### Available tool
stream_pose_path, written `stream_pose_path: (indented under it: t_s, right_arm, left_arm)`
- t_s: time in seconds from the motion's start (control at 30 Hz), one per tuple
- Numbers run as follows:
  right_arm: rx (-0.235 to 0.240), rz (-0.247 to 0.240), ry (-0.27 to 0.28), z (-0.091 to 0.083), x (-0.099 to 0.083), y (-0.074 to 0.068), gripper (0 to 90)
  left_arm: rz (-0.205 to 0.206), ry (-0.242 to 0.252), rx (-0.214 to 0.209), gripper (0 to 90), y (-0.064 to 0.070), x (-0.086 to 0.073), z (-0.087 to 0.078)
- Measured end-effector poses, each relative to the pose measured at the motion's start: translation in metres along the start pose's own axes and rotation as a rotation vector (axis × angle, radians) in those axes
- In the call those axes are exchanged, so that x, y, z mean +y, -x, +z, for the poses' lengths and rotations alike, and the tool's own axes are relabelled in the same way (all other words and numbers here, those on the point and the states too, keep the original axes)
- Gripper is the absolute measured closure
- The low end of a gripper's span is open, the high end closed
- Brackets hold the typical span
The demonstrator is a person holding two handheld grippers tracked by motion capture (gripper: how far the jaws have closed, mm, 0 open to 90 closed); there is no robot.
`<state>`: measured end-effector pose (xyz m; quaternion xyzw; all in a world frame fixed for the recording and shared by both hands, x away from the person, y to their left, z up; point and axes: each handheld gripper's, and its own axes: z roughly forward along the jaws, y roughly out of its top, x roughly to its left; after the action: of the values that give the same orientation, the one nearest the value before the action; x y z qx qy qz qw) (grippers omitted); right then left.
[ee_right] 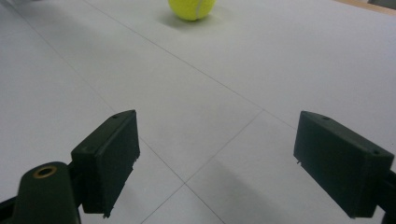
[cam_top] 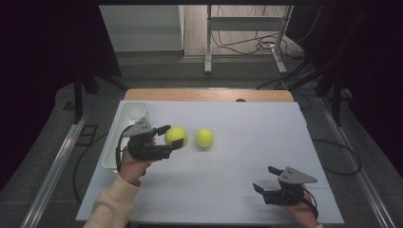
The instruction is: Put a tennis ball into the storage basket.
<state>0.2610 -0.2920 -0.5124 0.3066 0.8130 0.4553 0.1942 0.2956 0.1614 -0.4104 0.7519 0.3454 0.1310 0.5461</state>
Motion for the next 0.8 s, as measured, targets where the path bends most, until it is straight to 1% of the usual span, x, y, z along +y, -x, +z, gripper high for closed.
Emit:
stream_pose_path:
  t_s: [0.13,0.33,0.53,0.8]
  right_arm:
    - [-0.003,-0.001,0.001,0.000,0.000,0.000,14.8]
    - [-0.003,-0.001,0.004,0.000,0.000,0.000,14.8]
    - [-0.003,-0.003,0.006,0.000,0.000,0.000,14.7]
    - [-0.001,0.000,0.005,0.000,0.000,0.000,14.7]
  left_arm:
    - [-0.004,0.005,0.016,27.1,-0.005,0.000,-0.004]
    - [-0.021,0.010,0.048,27.1,-0.013,-0.001,-0.011]
    - [-0.042,0.024,0.064,27.1,-0.020,-0.001,-0.017]
    - [-0.051,0.024,0.086,27.1,-0.027,-0.003,-0.021]
